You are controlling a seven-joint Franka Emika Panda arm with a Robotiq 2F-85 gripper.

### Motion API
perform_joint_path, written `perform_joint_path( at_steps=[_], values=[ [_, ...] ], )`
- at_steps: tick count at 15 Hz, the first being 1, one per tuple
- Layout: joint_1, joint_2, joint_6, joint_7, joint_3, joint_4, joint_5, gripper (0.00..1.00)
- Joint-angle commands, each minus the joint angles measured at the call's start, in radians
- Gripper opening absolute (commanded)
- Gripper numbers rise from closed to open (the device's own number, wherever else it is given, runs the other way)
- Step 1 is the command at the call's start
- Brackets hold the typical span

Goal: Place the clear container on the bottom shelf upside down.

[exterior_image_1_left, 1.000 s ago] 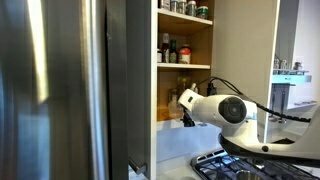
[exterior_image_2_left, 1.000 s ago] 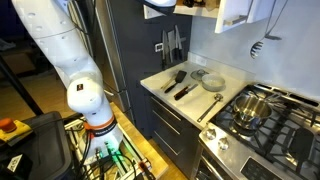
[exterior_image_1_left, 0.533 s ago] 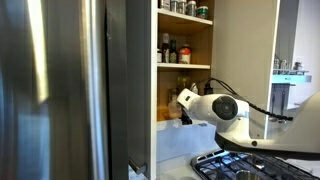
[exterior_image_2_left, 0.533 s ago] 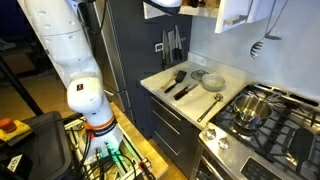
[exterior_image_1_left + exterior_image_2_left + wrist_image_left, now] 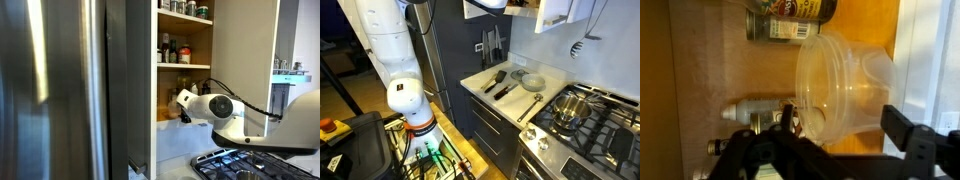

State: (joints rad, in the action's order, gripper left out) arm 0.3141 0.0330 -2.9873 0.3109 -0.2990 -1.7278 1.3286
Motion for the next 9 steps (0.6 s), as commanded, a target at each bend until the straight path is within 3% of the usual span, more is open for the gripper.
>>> perform_joint_path(
  at_steps=[1,3,4,8,9],
  values=[
    [-0.111,0.028,-0.004,0.062,0.119,0.031,-0.006,0.6],
    [-0.144,0.034,-0.003,0.083,0.159,0.039,-0.01,0.64],
    [-0.164,0.035,-0.002,0.093,0.182,0.041,-0.013,0.57],
    [-0.213,0.04,0.0,0.114,0.239,0.047,-0.018,0.51],
    [-0.22,0.04,0.0,0.118,0.248,0.046,-0.019,0.43]
  ],
)
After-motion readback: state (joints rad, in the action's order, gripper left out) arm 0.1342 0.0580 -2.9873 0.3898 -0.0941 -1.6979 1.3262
